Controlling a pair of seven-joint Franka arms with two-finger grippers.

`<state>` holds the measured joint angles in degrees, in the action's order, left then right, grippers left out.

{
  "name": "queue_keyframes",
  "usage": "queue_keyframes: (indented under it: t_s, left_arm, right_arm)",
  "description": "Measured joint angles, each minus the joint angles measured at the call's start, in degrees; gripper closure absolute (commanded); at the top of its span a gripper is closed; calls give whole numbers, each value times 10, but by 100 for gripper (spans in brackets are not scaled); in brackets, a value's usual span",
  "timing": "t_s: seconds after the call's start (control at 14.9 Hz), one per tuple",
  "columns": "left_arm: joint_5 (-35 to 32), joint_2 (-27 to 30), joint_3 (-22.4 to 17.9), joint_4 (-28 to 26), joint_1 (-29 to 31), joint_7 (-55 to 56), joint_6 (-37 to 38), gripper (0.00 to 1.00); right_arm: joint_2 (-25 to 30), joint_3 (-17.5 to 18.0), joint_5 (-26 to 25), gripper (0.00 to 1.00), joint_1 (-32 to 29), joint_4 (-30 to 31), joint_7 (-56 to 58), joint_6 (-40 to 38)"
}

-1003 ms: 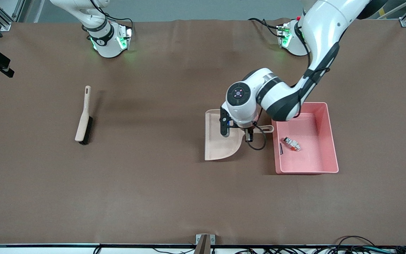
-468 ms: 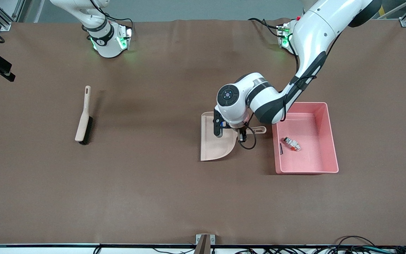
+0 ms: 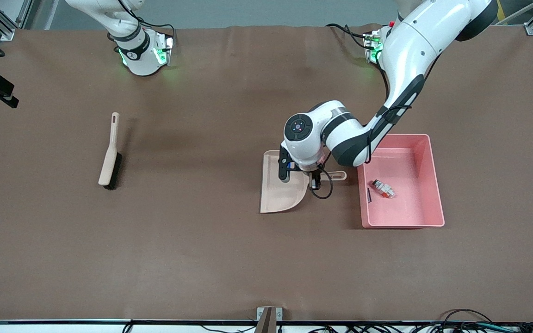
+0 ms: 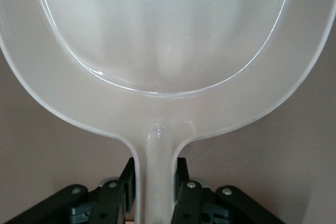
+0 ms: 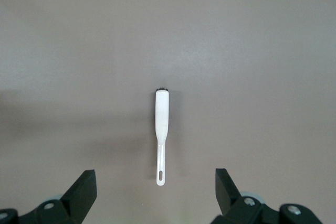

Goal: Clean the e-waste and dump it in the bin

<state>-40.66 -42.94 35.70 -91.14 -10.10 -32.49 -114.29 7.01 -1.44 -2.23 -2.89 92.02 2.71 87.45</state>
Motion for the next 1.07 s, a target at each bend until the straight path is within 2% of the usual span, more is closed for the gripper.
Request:
queue_keyframes:
  t_s: [0.07, 0.13, 0.47, 0.67, 0.87, 1.07]
  left_arm:
    - [0, -2, 0, 0, 0, 0, -1, 42]
    - [0, -3, -1, 0, 1, 0, -1, 0]
    - [4, -3, -1, 11, 5, 9, -1, 0]
    - [54, 11, -1, 26, 22, 44, 13, 0]
    - [96, 52, 0, 56, 42, 97, 76, 0]
    - [106, 88, 1, 99, 44, 222, 164, 0]
  right_arm:
    - [0, 0, 0, 0, 0, 0, 0, 0]
    - [-1, 0, 0, 0, 0, 0, 0, 0]
    - [-2, 0, 0, 0, 0, 0, 0, -3]
    - [-2, 0, 0, 0, 0, 0, 0, -2]
    - [-7, 0, -1, 0, 0, -13, -1, 1]
    - [-24, -1, -1, 0, -1, -41, -1, 1]
